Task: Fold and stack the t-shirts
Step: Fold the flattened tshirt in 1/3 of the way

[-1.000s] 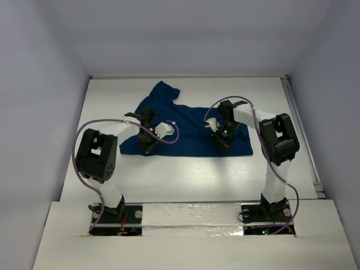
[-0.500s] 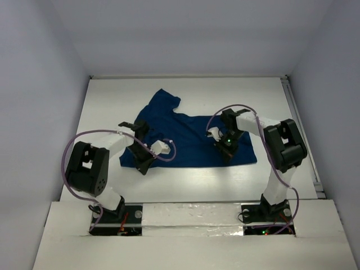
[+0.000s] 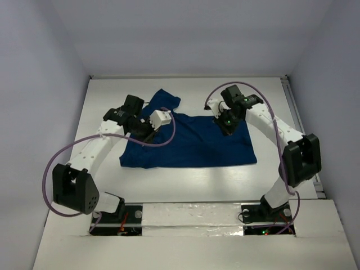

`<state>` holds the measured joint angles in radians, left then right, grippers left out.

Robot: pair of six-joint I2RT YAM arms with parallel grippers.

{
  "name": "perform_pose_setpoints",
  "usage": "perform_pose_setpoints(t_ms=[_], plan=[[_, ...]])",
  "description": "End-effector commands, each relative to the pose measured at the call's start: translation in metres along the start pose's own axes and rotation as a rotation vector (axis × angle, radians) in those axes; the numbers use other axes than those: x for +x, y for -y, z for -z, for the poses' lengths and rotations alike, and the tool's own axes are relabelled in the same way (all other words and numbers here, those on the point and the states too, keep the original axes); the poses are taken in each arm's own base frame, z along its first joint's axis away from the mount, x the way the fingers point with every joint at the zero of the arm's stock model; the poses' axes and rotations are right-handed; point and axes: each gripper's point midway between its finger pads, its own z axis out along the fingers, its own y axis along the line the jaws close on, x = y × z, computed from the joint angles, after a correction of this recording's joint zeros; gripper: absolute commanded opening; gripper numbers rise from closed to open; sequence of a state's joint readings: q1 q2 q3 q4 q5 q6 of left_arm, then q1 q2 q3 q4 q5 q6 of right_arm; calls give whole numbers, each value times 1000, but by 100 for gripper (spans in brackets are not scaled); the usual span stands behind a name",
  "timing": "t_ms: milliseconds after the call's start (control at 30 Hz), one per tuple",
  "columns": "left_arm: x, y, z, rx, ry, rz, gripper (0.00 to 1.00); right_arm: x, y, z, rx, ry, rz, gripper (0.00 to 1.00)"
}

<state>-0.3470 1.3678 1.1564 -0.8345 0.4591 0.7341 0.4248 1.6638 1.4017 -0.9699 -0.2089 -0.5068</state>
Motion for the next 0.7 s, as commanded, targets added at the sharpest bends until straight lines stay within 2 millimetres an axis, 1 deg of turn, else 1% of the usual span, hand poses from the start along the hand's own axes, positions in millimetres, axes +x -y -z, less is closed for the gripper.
perform_pose_setpoints(t_ms=[0, 33, 67, 100, 133, 167, 267, 367, 433, 467, 567, 600, 633, 667], plan=[[-17, -26, -20, -61, 42, 73, 0, -6, 29, -17, 104, -31, -71, 0], [-16, -30, -27, -59, 31, 93, 0, -4, 25, -24, 75, -46, -77, 0], [-9, -31, -44, -30, -2, 131, 0, -2, 24, -30, 60, -59, -81, 0], [-6, -31, -52, -14, -12, 148, 0, 1, 23, -35, 50, -72, -87, 0], [-4, -31, -60, 3, -16, 162, 0, 7, 22, -43, 42, -97, -95, 0], [2, -32, -72, 18, -36, 178, 0, 10, 22, -47, 40, -108, -98, 0], [17, -38, -92, 9, -76, 208, 0, 22, 21, -59, 38, -138, -109, 0], [29, -37, -105, 18, -107, 236, 0, 31, 14, -69, 3, -171, -127, 0], [36, -35, -109, 26, -129, 245, 0, 37, 9, -74, -20, -190, -131, 0], [39, -34, -110, 30, -140, 249, 0, 43, 5, -77, -40, -211, -132, 0], [55, -26, -109, 36, -182, 255, 0, 56, -4, -79, -86, -246, -119, 0], [58, -24, -108, 36, -190, 254, 0, 63, -7, -81, -95, -265, -117, 0], [69, -17, -108, 47, -218, 262, 0, 69, -10, -81, -107, -282, -106, 0], [73, -14, -106, 55, -228, 255, 0, 73, -13, -81, -121, -294, -102, 0]])
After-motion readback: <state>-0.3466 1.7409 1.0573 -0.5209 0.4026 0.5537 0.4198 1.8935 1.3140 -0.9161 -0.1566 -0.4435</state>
